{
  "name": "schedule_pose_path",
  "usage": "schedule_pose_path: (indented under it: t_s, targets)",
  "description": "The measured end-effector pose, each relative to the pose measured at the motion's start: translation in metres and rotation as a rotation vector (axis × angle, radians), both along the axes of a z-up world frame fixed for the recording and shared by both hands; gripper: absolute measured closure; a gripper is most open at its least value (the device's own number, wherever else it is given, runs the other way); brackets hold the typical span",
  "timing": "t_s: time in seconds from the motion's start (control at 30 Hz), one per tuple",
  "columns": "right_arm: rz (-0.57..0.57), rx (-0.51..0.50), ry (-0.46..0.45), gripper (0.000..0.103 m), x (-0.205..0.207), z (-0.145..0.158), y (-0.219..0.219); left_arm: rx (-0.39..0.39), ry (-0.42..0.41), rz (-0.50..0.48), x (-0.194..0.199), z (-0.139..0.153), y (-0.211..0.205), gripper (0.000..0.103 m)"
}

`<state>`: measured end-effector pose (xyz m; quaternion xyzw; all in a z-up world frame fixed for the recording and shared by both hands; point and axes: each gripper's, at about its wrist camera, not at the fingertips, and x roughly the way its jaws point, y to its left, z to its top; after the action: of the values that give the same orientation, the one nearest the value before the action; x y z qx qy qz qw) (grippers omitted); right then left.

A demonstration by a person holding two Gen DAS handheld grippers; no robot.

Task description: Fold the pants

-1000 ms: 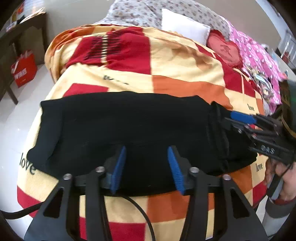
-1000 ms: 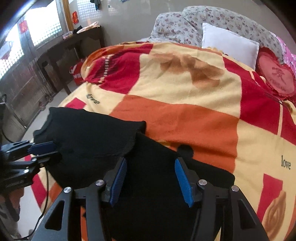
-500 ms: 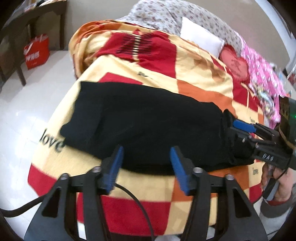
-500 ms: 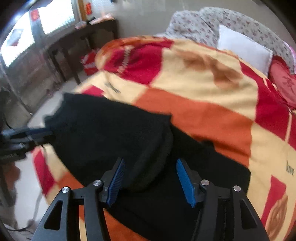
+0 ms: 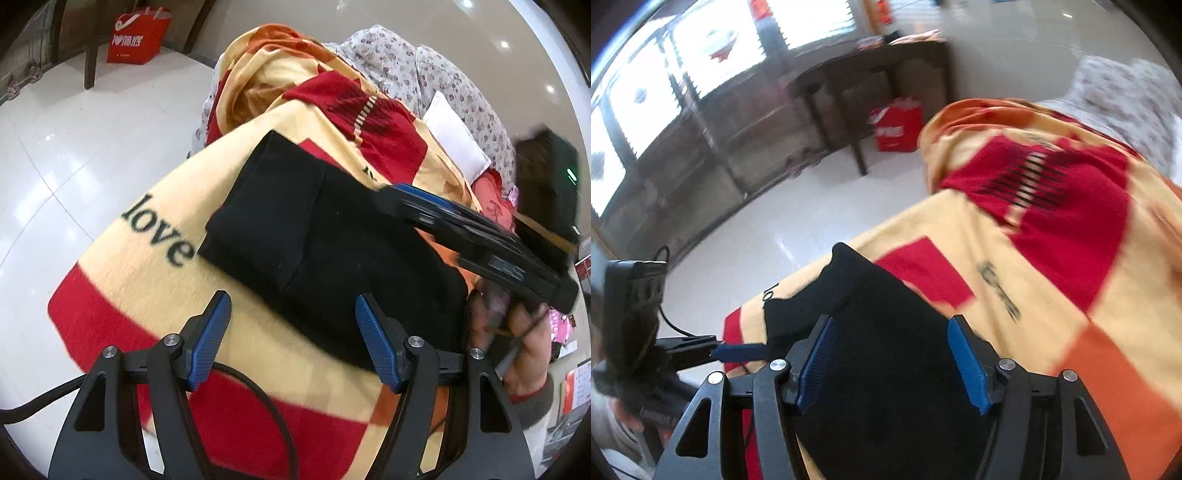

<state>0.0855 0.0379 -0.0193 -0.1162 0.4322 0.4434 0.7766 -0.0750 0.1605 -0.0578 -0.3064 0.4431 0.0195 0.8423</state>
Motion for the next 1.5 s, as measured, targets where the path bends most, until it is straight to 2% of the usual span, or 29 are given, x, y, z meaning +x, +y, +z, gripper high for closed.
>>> schedule_pose_path:
  t_s: [0.1, 0.23, 0.33, 0.4, 0.47, 0.5, 0.53, 0.63, 0.7, 0.8, 0.9, 0.97, 1.07, 1.13, 1.2, 1.23, 1.27, 1.3, 1.37, 1.43, 1.5]
  targets:
    - [0.054, -0.038, 0.0, 0.041, 0.016, -0.013, 0.027, -0.013, -0.024, 0.006, 0.007, -0.001, -0.001, 0.024]
    - [0.118, -0.073, 0.024, 0.041, 0.031, -0.035, 0.053, -0.007, -0.045, 0.014, 0.014, -0.001, -0.002, 0.022]
    - [0.146, -0.013, 0.061, 0.041, 0.038, -0.047, 0.059, -0.012, -0.062, 0.023, 0.016, -0.001, -0.002, 0.02]
    - [0.138, 0.031, 0.094, 0.045, 0.043, -0.048, 0.058, -0.02, -0.079, 0.024, 0.018, -0.002, -0.001, 0.021]
    - [0.137, 0.057, 0.121, 0.062, 0.042, -0.049, 0.058, -0.031, -0.087, 0.004, 0.021, -0.003, -0.001, 0.042]
    - [0.136, 0.062, 0.128, 0.063, 0.042, -0.049, 0.058, -0.013, -0.076, 0.001, 0.023, -0.003, -0.001, 0.065]
    - [0.129, 0.064, 0.122, 0.068, 0.04, -0.048, 0.057, 0.009, -0.067, 0.001, 0.025, -0.001, -0.001, 0.074]
    - [0.105, 0.113, 0.119, 0.078, 0.035, -0.036, 0.047, -0.007, -0.116, -0.024, 0.023, 0.013, -0.003, 0.081]
    - [0.088, 0.173, 0.113, 0.08, 0.032, -0.023, 0.035, 0.019, -0.179, -0.059, 0.019, 0.033, -0.013, 0.083]
    - [0.047, 0.291, 0.084, 0.081, 0.023, 0.012, -0.003, 0.042, -0.286, -0.18, 0.014, 0.072, -0.046, 0.084]
    - [-0.005, 0.372, 0.057, 0.081, 0.012, 0.042, -0.047, 0.072, -0.341, -0.304, 0.015, 0.094, -0.087, 0.084]
    - [-0.068, 0.434, 0.038, 0.081, 0.0, 0.062, -0.095, 0.088, -0.356, -0.398, 0.018, 0.098, -0.121, 0.084]
    - [-0.191, 0.446, 0.0, 0.081, -0.019, 0.075, -0.158, 0.116, -0.339, -0.529, 0.028, 0.085, -0.176, 0.084]
    - [-0.327, 0.435, 0.003, 0.08, -0.03, 0.069, -0.203, 0.117, -0.305, -0.595, 0.034, 0.071, -0.202, 0.084]
    - [-0.464, 0.41, 0.019, 0.067, -0.036, 0.058, -0.241, 0.135, -0.279, -0.655, 0.04, 0.056, -0.228, 0.084]
    - [-0.564, 0.389, 0.033, 0.054, -0.043, 0.046, -0.265, 0.161, -0.267, -0.688, 0.042, 0.049, -0.243, 0.084]
    - [-0.616, 0.386, 0.054, 0.052, -0.043, 0.036, -0.28, 0.188, -0.254, -0.709, 0.043, 0.043, -0.253, 0.084]
    - [-0.658, 0.399, 0.086, 0.052, -0.046, 0.026, -0.294, 0.216, -0.233, -0.722, 0.044, 0.037, -0.261, 0.081]
    - [-0.733, 0.451, 0.152, 0.052, -0.052, 0.007, -0.322, 0.203, -0.225, -0.731, 0.042, 0.039, -0.264, 0.074]
    - [-0.771, 0.532, 0.188, 0.051, -0.061, -0.001, -0.339, 0.136, -0.212, -0.776, 0.036, 0.049, -0.26, 0.052]
    - [-0.773, 0.631, 0.204, 0.042, -0.064, -0.004, -0.353, 0.082, -0.229, -0.824, 0.025, 0.066, -0.255, 0.043]
